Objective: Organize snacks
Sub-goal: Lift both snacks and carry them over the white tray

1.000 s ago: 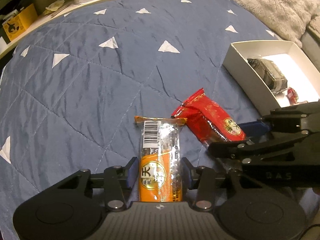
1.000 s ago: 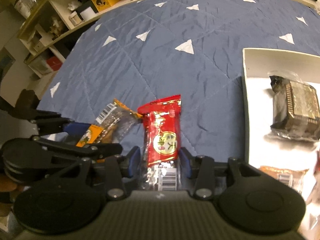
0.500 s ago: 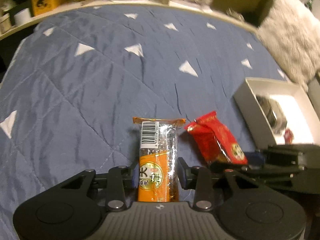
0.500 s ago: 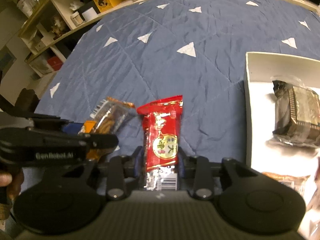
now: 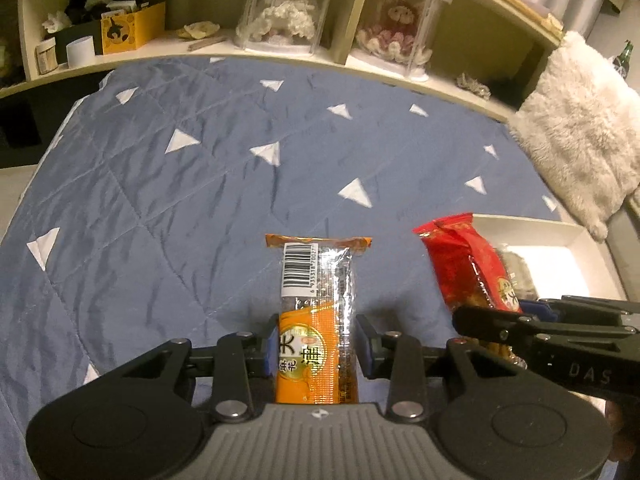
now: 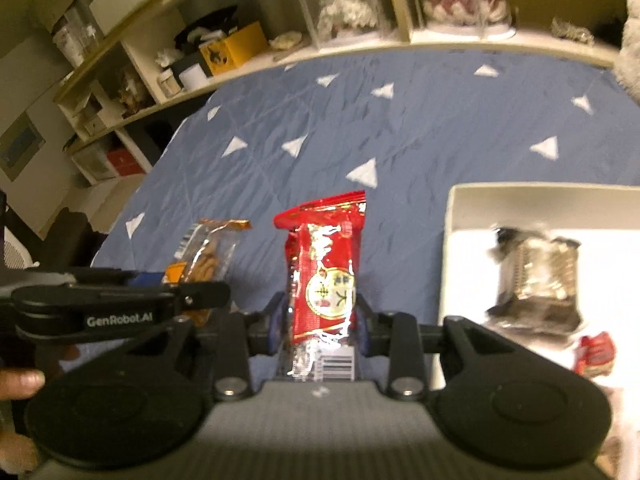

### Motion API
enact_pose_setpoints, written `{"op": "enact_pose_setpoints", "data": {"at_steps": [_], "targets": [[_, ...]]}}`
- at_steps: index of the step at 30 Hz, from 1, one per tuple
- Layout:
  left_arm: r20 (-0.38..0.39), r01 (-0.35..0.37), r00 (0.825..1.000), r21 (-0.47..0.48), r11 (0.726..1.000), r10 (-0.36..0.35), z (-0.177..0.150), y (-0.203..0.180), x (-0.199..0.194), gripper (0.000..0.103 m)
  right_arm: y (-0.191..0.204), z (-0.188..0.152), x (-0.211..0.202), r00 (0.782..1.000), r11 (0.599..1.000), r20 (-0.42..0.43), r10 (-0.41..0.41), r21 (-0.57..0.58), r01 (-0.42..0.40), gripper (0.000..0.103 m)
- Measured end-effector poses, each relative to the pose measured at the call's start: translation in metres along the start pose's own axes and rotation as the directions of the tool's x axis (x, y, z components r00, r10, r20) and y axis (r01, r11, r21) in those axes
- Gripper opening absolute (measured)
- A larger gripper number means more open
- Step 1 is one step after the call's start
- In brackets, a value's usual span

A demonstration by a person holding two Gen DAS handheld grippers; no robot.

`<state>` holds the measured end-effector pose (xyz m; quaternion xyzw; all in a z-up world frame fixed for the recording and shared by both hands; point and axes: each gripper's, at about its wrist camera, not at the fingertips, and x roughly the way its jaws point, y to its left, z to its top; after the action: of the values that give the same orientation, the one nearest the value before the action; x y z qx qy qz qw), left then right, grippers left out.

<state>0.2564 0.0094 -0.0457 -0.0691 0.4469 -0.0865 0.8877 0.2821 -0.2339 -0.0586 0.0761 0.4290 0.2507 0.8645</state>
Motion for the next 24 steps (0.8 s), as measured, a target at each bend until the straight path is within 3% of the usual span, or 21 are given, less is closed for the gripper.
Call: {"op": "enact_pose_setpoints", "data": {"at_steps": [9, 24], "targets": [[0.053, 0.03, 0.998, 0.032, 0.999, -0.032, 0.01, -0.052, -0.018, 0.039, -0.021, 0.0, -0.038, 0.997, 0.998, 0.044, -0.062, -0.029, 0.063, 0.039], [0.054, 0.132, 0.989, 0.11, 0.985, -0.138, 0.016, -0.17, -0.002, 0.039, -0.115, -0.019, -0.123, 0.977, 0.983, 0.112, -0.183, 0.05, 0.179, 0.039]]}}
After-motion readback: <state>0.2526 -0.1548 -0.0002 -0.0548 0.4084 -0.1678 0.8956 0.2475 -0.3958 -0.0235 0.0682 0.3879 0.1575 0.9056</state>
